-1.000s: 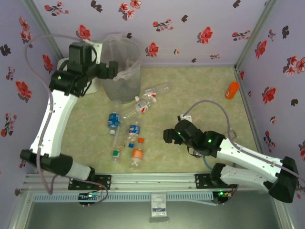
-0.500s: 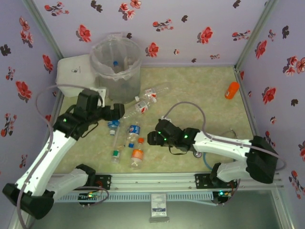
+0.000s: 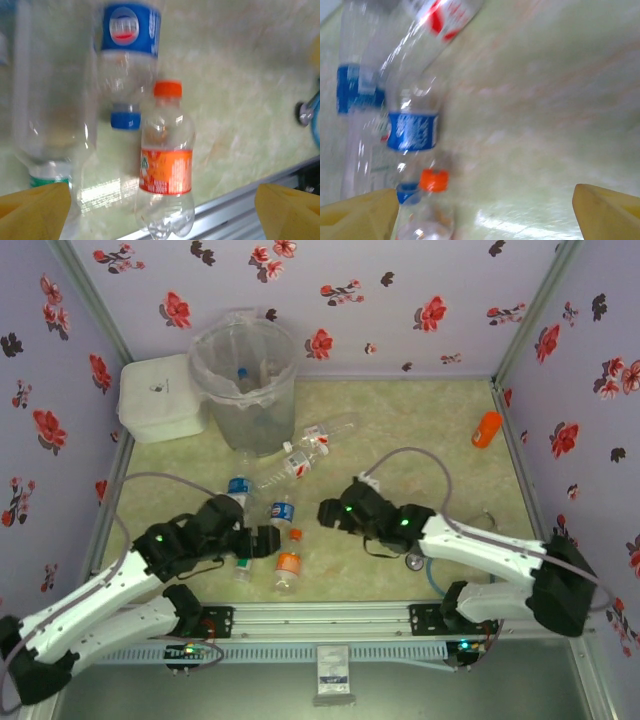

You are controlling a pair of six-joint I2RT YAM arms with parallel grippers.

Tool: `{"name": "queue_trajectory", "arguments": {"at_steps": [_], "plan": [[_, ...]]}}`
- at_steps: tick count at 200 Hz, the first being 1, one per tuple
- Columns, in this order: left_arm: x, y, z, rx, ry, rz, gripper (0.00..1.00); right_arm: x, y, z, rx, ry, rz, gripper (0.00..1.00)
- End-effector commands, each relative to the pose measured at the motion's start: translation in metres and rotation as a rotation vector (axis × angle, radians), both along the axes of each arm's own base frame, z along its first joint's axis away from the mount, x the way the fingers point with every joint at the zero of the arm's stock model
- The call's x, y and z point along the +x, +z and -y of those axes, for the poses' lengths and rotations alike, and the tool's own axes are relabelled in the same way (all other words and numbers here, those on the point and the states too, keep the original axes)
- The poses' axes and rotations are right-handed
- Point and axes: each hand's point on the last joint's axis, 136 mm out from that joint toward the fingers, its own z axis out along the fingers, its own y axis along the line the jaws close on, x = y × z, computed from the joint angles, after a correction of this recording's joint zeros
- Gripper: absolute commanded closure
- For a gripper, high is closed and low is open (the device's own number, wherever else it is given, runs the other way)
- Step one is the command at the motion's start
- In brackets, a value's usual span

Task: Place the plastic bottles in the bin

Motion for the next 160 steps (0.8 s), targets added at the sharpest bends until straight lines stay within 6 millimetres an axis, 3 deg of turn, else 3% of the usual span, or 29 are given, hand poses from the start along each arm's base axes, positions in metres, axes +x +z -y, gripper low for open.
{"name": "queue_trajectory", "arguments": {"at_steps": [1, 26, 61, 89, 118, 160], "plan": [[-0.004, -0.015, 0.011, 0.043, 0.071, -0.018, 0.05, 0.0, -0.008, 0.054, -0.131, -0.081, 0.013, 0.05], [-0.011, -0.03, 0.028, 0.108, 0.012, -0.038, 0.06, -0.001, -0.005, 0.081, -0.124, -0.131, 0.028, 0.03], [-0.019, -0.047, 0.037, 0.169, -0.026, -0.087, 0.1, -0.002, -0.01, 0.096, -0.123, -0.151, 0.021, 0.01], [-0.023, -0.063, 0.039, 0.193, -0.045, -0.106, 0.1, 0.0, -0.013, 0.096, -0.111, -0.147, 0.01, 0.0], [-0.021, -0.069, 0.054, 0.188, -0.078, -0.108, 0.12, 0.002, -0.015, 0.092, -0.109, -0.135, 0.004, 0.01], [-0.02, -0.083, 0.055, 0.228, -0.094, -0.134, 0.26, 0.001, -0.018, 0.101, -0.141, -0.149, 0.004, 0.01]]}}
